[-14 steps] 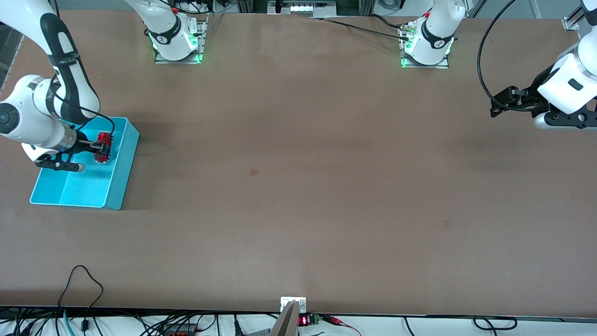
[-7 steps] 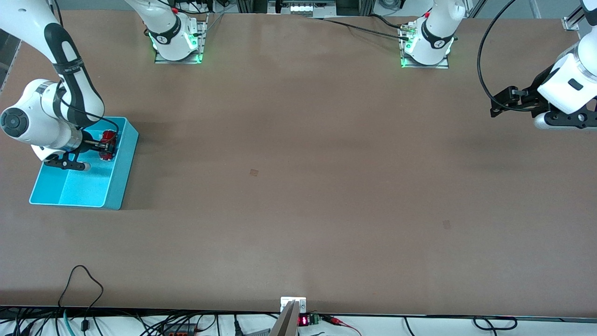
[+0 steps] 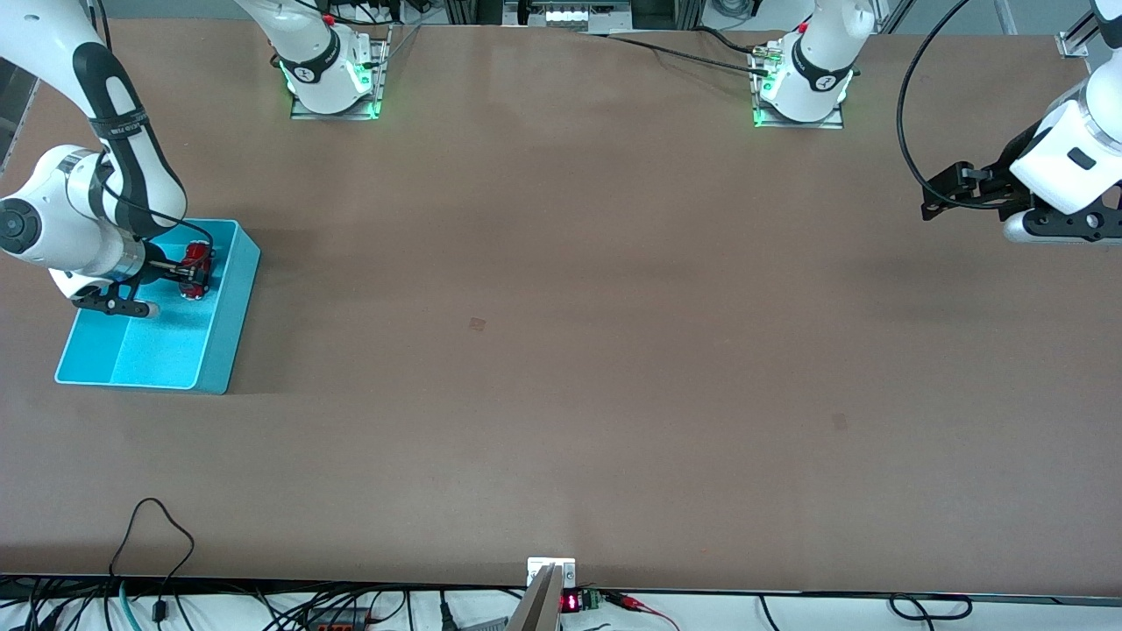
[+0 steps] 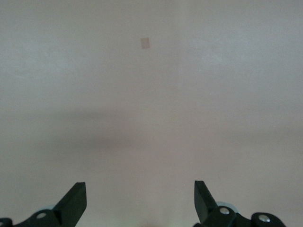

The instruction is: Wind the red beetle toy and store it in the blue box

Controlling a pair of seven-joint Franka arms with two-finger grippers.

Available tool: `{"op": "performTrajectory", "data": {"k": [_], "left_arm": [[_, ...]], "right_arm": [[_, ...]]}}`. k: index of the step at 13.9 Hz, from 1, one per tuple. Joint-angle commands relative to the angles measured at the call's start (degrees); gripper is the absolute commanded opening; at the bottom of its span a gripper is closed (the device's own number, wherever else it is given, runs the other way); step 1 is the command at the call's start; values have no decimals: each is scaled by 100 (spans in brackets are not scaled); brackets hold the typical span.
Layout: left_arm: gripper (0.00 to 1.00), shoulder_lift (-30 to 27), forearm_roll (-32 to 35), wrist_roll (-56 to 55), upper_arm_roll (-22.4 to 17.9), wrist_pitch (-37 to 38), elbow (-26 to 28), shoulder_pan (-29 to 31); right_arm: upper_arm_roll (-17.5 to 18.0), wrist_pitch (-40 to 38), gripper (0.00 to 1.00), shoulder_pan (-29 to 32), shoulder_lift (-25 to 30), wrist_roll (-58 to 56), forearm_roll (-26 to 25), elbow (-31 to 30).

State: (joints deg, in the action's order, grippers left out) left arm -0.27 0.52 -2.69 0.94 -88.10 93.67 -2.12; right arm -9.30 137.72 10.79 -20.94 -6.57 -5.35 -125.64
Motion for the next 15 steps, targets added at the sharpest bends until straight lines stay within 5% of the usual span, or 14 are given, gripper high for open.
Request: {"op": "performTrajectory", "data": {"k": [1, 9, 15], "left_arm": [[100, 71, -78, -3, 20, 135, -182, 19], [100, 79, -78, -3, 20, 135, -182, 19], [100, 79, -78, -3, 20, 126, -182, 19]], "right_arm": [[16, 0, 100, 55, 143, -99, 17, 83], [68, -1765, 100, -112, 679, -117, -10, 1778], [577, -3634, 100, -121, 1241, -126, 17, 3104]]}}
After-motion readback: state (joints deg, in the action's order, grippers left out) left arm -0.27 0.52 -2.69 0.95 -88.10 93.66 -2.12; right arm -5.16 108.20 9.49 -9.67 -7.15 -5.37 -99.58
